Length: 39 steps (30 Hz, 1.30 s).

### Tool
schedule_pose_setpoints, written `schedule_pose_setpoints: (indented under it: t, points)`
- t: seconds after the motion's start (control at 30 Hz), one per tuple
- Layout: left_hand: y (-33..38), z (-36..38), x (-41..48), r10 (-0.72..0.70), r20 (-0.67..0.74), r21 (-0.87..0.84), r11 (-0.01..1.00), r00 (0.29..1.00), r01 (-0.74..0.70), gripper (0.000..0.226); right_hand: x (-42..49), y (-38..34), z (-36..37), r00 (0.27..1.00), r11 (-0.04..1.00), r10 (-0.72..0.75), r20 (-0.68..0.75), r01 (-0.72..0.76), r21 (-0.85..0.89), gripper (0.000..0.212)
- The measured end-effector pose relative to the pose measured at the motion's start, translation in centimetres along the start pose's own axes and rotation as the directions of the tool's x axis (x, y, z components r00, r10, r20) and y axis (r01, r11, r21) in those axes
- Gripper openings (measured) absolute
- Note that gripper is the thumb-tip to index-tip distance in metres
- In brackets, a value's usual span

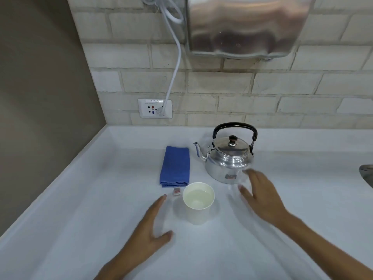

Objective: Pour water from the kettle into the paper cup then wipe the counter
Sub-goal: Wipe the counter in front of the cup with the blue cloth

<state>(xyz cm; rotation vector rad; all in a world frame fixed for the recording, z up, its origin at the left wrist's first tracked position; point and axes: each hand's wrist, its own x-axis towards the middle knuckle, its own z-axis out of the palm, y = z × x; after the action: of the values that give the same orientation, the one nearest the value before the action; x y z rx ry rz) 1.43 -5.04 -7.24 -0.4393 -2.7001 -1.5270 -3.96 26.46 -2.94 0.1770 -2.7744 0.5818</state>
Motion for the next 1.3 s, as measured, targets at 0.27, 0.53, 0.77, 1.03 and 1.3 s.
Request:
schedule_pose_setpoints:
  t: [0.27, 0.53, 0.77, 1.03, 1.3]
  points:
    - [0.0, -1.7, 9.3, 0.071, -0.068, 0.185, 0.981, 0.995, -0.057, 0.047, -4.2, 0.3, 5.6, 0.961, 0.965, 0.185, 0.204, -0.138, -0.222, 0.062]
    - [-2.3, 1.7, 20.9, -0.090, 0.030, 0.678, 0.733, 0.995, 0.046, 0.051, -4.3, 0.3, 5.7, 0.958, 0.964, 0.201, 0.205, -0.156, -0.215, 0.063]
    - [-3.2, 3.5, 23.3, -0.176, 0.070, 0.704, 0.707, 0.982, 0.077, 0.051, -4.1, 0.2, 6.0, 0.966, 0.967, 0.191, 0.176, -0.155, -0.203, 0.063]
    - [-2.3, 1.4, 13.1, 0.058, 0.386, 0.717, 0.609, 0.921, -0.339, 0.054, -4.2, 0.5, 5.5, 0.967, 0.972, 0.166, 0.194, -0.126, -0.200, 0.062]
    - [-5.1, -5.8, 5.1, -0.016, 0.182, 0.662, 0.741, 0.983, -0.110, 0.050, -4.2, 0.4, 5.9, 0.971, 0.960, 0.165, 0.172, -0.118, -0.256, 0.063]
